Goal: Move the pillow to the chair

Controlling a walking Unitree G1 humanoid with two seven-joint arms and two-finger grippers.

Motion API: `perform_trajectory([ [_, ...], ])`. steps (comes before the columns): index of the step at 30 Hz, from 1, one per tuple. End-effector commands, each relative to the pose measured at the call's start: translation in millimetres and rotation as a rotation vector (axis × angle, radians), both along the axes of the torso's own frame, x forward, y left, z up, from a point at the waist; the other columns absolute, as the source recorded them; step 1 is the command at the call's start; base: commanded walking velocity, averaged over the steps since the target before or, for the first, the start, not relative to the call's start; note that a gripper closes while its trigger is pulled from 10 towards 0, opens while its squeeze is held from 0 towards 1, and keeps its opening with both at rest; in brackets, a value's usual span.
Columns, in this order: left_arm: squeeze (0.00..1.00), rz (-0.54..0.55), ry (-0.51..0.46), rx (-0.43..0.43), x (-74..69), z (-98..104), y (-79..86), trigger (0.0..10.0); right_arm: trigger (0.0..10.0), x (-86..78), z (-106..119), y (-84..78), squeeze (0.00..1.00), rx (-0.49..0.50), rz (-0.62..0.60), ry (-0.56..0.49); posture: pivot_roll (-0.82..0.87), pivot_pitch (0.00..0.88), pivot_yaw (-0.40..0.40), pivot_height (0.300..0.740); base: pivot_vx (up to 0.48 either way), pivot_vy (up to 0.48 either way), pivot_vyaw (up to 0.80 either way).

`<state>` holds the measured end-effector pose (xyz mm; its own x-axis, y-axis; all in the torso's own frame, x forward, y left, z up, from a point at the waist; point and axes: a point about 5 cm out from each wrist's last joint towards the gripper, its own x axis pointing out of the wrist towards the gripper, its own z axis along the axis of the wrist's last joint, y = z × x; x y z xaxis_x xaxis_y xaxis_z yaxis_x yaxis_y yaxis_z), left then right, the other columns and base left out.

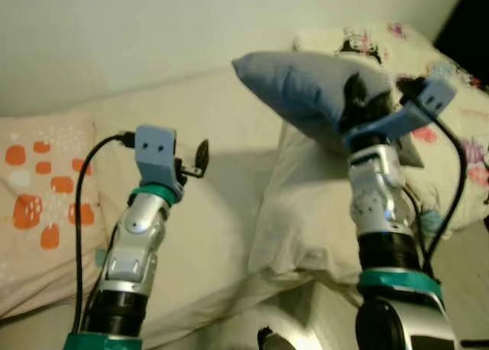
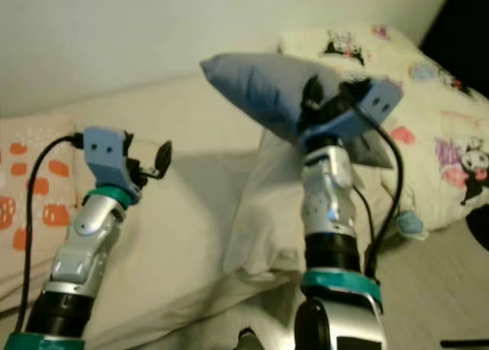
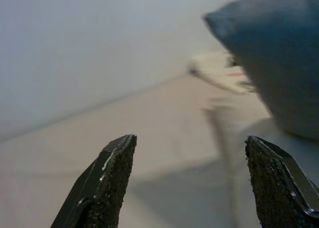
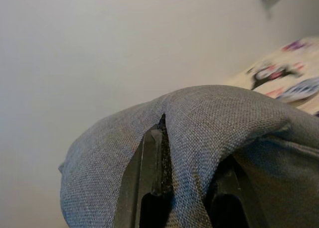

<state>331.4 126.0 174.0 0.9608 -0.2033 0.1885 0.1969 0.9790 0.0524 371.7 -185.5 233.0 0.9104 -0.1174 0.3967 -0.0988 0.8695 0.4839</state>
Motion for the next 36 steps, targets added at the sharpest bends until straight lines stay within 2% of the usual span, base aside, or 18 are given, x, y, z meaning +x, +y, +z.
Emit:
perform_trajectory([
  [1,0.00,0.005,0.024,0.005,-0.9,-7,2.4,10.0,10.0,-4.6,16,-3.4,0.00,-0.044,-0.028,-0.082,0.04,0.011,0.069,0.739,0.000,0.000,-0.80],
  [10,0.00,0.004,0.022,0.009,-1.0,-7,2.7,10.0,10.0,-5.9,13,-5.7,0.00,-0.051,-0.038,-0.079,0.04,0.008,0.069,0.739,0.000,0.000,-0.80],
  [16,0.00,-0.005,0.022,0.012,-0.6,-7,1.6,10.0,10.0,-6.5,13,-14.3,0.00,-0.078,-0.086,-0.073,0.03,0.003,0.074,0.739,0.000,0.000,-0.80],
  [19,0.00,-0.026,0.037,0.011,-1.7,-11,-1.3,10.0,10.0,-7.8,3,-20.6,0.00,-0.123,-0.131,-0.029,0.03,0.001,0.079,0.739,0.000,0.000,-0.80],
  [23,0.00,-0.041,0.052,0.008,-3.2,-15,-3.9,10.0,10.0,-10.4,-10,-27.8,0.00,-0.106,-0.164,0.013,0.03,0.001,0.084,0.739,0.000,0.000,-0.80],
  [30,0.00,-0.072,0.135,0.039,-6.1,-37,-10.8,10.0,10.0,-25.0,-52,-43.2,0.00,-0.166,-0.244,0.161,0.01,0.009,0.090,0.739,0.000,0.000,-0.80],
  [36,0.00,-0.056,0.181,0.046,-9.4,-49,-9.2,10.0,10.0,-35.7,-73,-50.2,0.00,-0.156,-0.288,0.226,0.01,0.009,0.088,0.739,0.000,0.000,-0.80],
])
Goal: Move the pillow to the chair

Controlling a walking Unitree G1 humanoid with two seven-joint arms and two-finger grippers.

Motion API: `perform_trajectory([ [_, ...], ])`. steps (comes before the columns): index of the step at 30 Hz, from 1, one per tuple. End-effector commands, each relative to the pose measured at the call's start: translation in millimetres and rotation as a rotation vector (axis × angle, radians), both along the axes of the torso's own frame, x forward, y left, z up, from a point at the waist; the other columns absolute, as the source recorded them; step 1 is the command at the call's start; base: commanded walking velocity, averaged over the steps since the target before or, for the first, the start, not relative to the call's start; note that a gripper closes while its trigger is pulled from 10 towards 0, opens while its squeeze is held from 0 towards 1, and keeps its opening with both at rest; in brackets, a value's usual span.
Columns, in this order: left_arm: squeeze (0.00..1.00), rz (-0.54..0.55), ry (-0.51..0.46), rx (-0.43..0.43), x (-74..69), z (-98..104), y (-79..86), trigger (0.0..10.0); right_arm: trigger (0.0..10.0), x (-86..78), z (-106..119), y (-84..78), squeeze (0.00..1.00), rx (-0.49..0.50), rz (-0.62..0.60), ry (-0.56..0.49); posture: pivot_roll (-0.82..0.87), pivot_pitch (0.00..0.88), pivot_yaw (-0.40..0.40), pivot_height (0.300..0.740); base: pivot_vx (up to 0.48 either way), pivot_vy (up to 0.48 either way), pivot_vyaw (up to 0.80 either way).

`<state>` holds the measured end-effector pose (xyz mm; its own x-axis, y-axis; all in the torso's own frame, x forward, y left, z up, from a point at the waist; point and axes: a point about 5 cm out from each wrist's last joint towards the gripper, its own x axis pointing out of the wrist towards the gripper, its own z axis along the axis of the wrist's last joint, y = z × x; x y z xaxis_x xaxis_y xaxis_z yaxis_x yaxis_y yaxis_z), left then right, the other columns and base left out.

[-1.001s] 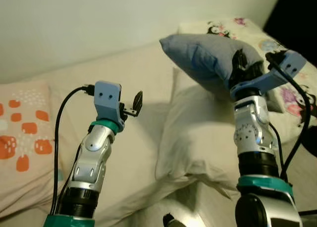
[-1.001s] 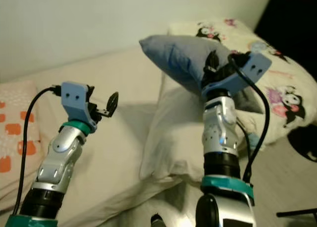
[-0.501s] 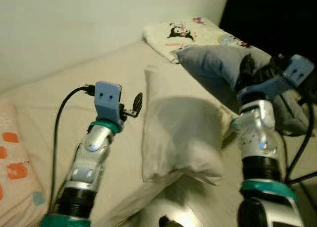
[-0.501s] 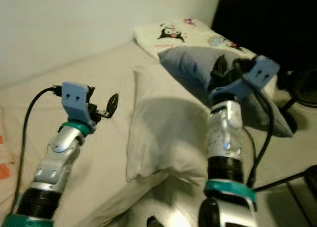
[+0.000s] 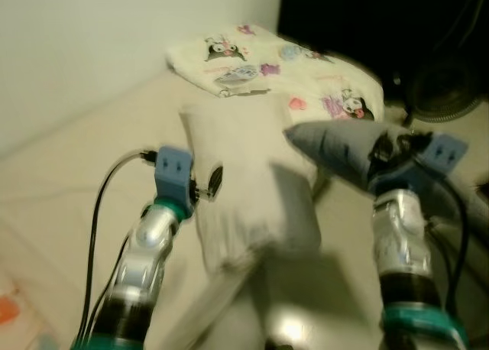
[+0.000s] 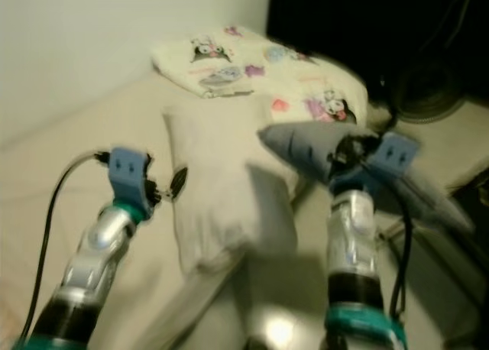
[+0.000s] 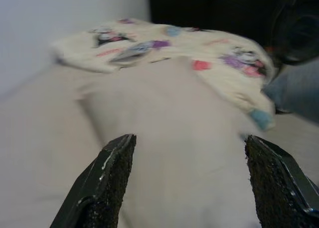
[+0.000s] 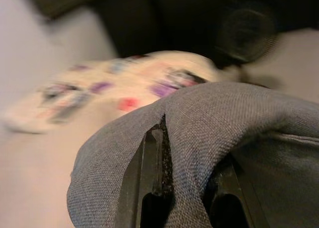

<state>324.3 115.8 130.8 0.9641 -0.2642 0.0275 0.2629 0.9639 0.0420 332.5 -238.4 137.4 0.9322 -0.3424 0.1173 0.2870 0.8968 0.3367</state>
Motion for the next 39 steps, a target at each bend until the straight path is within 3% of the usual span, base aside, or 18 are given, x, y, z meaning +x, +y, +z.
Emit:
perform_trajectory([
  [1,0.00,0.002,0.020,0.019,-2.4,-6,1.0,10.0,10.0,3.6,23,2.7,0.00,-0.042,0.001,-0.099,0.01,0.009,0.088,0.739,0.000,0.000,-0.80],
  [13,0.00,0.059,0.045,-0.029,-8.7,-15,-6.9,10.0,10.0,7.8,20,21.8,0.00,-0.109,0.088,-0.051,-0.01,0.013,-0.015,0.739,0.000,0.000,-0.80],
  [30,0.00,0.060,0.006,-0.015,-8.6,-6,-3.9,10.0,10.0,3.1,-1,45.2,0.00,-0.074,0.138,0.024,0.01,0.025,0.010,0.739,0.000,0.000,-0.80],
  [39,0.00,0.027,-0.002,-0.015,-8.0,-2,-8.1,10.0,10.0,-3.3,-11,47.6,0.00,-0.071,0.134,0.055,0.00,0.031,0.028,0.739,0.000,0.000,-0.80],
])
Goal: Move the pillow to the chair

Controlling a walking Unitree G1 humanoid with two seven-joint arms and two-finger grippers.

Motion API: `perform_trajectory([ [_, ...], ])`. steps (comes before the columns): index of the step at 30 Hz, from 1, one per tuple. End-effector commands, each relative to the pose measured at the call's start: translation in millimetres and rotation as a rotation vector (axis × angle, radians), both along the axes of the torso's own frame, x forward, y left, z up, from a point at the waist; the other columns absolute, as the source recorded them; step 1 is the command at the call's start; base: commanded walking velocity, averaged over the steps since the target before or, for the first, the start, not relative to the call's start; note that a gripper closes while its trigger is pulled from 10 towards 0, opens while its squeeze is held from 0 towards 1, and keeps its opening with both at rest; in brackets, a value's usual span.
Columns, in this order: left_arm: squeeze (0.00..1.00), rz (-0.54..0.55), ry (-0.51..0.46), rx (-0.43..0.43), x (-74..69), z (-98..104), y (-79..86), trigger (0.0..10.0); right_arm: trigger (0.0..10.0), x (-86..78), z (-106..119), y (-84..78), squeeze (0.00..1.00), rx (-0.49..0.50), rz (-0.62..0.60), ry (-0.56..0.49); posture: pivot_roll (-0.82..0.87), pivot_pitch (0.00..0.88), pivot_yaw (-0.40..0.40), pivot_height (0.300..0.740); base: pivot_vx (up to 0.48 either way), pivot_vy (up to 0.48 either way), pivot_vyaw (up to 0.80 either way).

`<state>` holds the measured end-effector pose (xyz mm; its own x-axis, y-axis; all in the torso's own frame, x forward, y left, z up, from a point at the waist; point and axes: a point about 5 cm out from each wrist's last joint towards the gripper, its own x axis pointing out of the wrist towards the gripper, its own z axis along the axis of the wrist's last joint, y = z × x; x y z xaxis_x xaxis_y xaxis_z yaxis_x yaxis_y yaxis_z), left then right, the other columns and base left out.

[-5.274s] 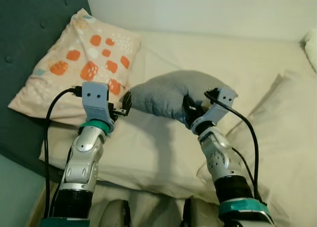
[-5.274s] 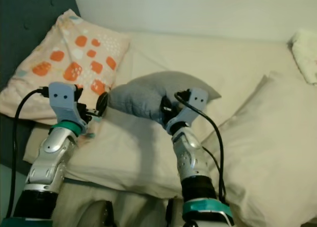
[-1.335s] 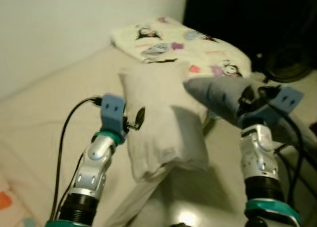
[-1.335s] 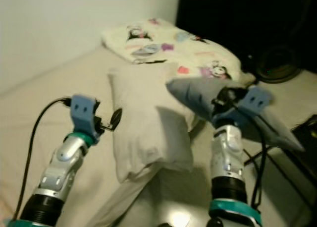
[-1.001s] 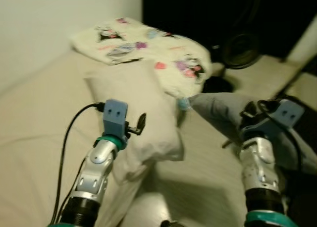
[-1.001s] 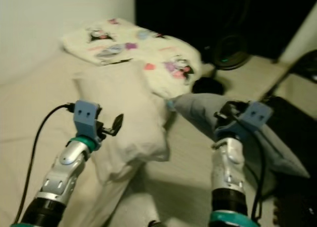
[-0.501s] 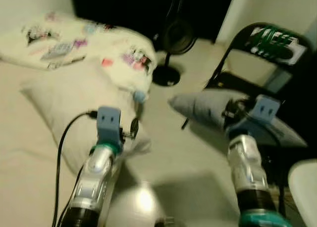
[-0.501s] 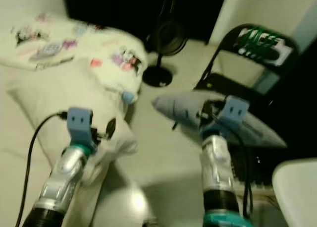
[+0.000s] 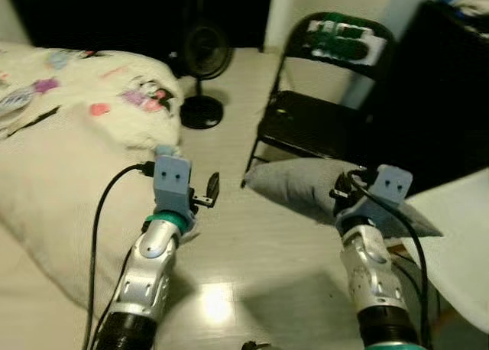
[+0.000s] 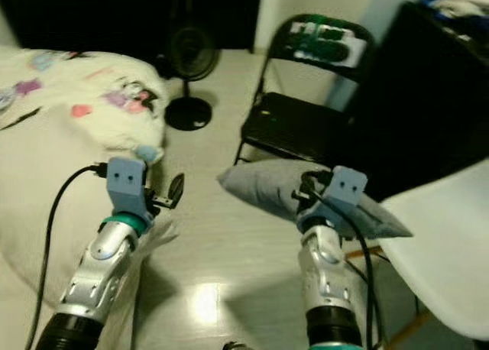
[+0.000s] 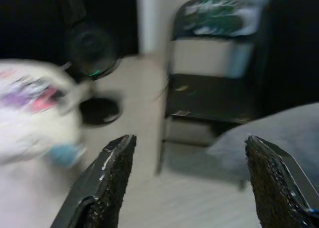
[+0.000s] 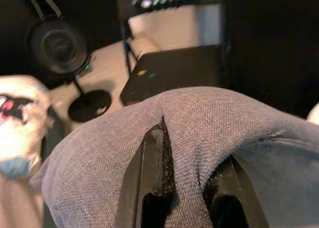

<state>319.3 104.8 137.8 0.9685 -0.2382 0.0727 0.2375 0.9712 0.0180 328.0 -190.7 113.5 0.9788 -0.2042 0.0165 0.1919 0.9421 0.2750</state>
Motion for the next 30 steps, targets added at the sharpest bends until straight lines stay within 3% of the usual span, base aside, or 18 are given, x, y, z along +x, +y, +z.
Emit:
perform_trajectory([
  [1,0.00,0.002,0.036,0.019,-3.0,-9.4,2.9,10.0,10.0,1.1,13.1,-0.1,0.00,-0.030,-0.004,-0.063,0.00,0.031,0.028,0.739,0.000,0.000,-0.80],
  [10,0.00,-0.025,0.030,0.026,-4.2,-8.5,0.1,10.0,10.0,0.2,10.8,-0.3,0.00,-0.030,-0.012,-0.049,0.00,0.029,0.029,0.739,0.000,0.000,-0.80],
  [21,0.00,-0.061,0.011,-0.001,-4.2,-4.0,-1.2,10.0,10.0,-0.6,9.1,-2.6,0.00,-0.039,-0.032,-0.034,0.00,0.029,0.029,0.739,0.000,0.000,0.00],
  [30,0.00,-0.089,-0.001,-0.012,-4.3,-1.7,-3.4,10.0,10.0,-0.6,7.5,-0.2,0.00,-0.052,-0.026,-0.021,0.00,0.015,0.040,0.739,0.272,0.000,0.00],
])
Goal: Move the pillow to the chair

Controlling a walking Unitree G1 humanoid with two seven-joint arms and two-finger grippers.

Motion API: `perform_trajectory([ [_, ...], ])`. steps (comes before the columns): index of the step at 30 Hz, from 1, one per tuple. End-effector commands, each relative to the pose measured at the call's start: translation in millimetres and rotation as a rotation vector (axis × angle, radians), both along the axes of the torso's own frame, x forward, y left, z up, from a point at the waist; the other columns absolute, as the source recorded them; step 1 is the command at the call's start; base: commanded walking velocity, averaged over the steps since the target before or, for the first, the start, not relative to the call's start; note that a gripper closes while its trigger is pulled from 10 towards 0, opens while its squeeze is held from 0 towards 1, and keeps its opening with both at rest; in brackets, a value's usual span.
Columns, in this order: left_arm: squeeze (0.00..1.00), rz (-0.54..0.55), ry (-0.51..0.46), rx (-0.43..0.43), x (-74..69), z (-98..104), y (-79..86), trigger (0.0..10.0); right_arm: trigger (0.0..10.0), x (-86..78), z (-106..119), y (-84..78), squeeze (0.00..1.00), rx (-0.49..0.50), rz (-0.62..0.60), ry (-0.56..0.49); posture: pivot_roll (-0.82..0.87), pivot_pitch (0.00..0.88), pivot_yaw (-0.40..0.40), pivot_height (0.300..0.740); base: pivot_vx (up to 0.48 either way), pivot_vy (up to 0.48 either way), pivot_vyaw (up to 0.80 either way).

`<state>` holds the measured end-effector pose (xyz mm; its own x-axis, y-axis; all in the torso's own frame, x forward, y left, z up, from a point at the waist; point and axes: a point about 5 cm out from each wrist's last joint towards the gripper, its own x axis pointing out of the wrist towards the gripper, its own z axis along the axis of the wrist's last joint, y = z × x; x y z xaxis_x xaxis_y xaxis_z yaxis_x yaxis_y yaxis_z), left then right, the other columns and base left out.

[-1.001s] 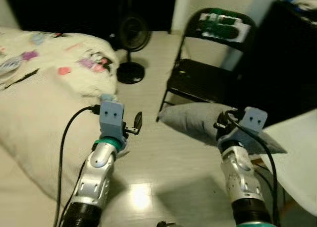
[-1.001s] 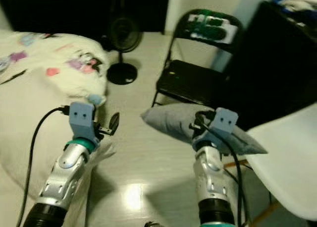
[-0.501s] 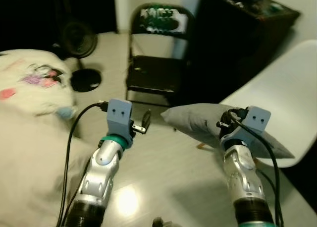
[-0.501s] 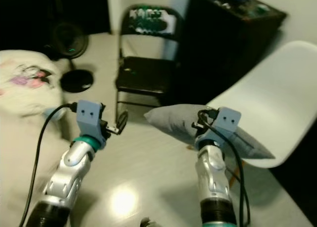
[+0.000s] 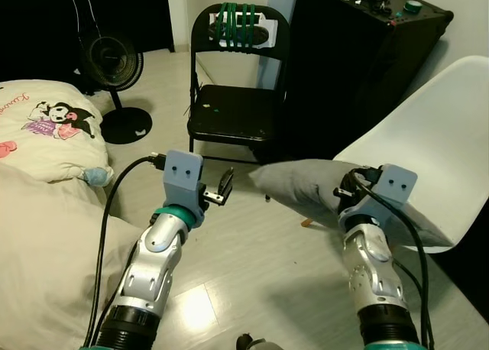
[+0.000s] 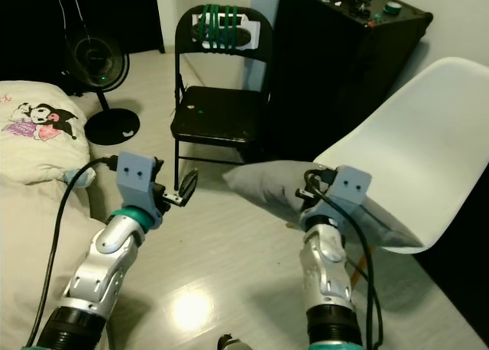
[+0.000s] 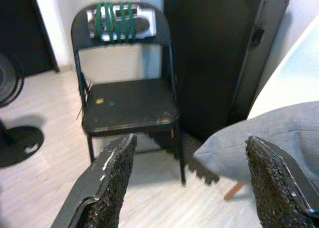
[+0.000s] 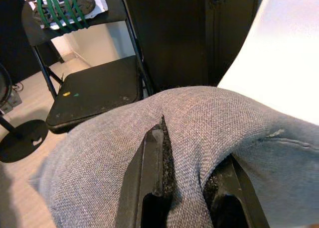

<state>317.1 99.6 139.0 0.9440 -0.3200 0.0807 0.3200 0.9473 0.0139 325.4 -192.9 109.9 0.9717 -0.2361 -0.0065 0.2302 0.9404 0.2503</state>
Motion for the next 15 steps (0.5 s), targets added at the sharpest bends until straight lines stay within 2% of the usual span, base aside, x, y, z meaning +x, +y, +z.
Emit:
perform_trajectory([
  [1,0.00,-0.003,0.006,-0.005,-2.1,-2.9,1.7,10.0,10.0,2.0,11.1,2.0,0.00,-0.033,0.007,-0.048,0.00,0.015,0.040,0.739,0.311,0.000,0.00],
  [3,0.00,-0.005,0.005,-0.006,-1.9,-2.8,1.4,10.0,10.0,2.1,10.8,2.5,0.00,-0.028,0.009,-0.048,0.00,0.012,0.040,0.739,0.311,0.000,0.00],
  [11,0.00,-0.009,0.001,-0.008,-0.9,-2.4,1.5,10.0,10.0,2.3,11.6,3.2,0.00,-0.025,0.010,-0.051,0.00,0.008,0.041,0.739,0.315,0.000,-0.80],
  [15,0.00,-0.014,-0.001,-0.009,-0.4,-2.0,1.5,10.0,10.0,2.8,13.5,2.2,0.00,-0.040,0.008,-0.059,0.00,0.004,0.045,0.739,0.315,0.000,0.00],
])
